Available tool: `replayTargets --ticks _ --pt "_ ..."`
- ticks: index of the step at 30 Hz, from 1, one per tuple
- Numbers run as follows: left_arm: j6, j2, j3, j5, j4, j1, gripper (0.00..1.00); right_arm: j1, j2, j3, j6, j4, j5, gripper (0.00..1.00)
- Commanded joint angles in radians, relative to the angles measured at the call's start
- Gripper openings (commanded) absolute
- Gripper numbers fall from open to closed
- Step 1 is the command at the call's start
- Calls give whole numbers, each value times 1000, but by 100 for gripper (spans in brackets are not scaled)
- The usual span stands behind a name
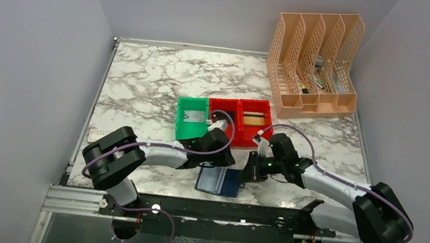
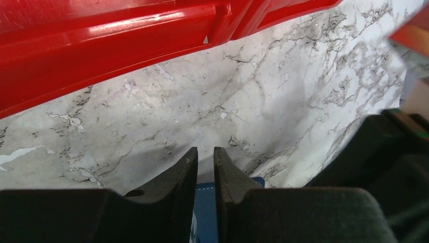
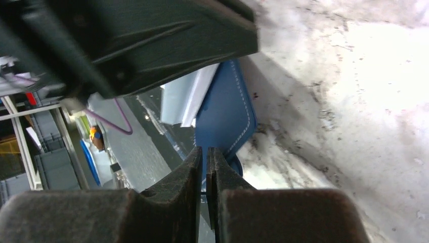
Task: Take the credit cards out of the card holder
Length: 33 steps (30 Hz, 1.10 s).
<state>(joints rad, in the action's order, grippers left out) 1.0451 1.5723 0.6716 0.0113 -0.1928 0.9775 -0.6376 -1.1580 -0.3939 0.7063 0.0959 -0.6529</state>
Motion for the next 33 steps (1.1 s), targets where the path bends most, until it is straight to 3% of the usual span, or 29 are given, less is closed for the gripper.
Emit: replayTargets --ticks 1,5,11,14,21,33 --pt "-11 2 34 14 -16 4 21 -5 -127 -4 5 -74 8 9" --pt "-40 -51 29 29 42 4 27 -5 -244 -6 3 -79 77 8" --pt "-95 -237 -1 143 263 4 49 -5 -358 -9 10 -89 148 7" --pt "-92 -326 -32 160 367 4 55 -5 -391 -13 11 -100 153 6" --pt "-41 -448 -149 101 401 4 58 -5 -426 -35 4 -101 160 6" --pt "-49 -396 -145 71 439 6 56 -5 -420 -48 -1 -83 174 6"
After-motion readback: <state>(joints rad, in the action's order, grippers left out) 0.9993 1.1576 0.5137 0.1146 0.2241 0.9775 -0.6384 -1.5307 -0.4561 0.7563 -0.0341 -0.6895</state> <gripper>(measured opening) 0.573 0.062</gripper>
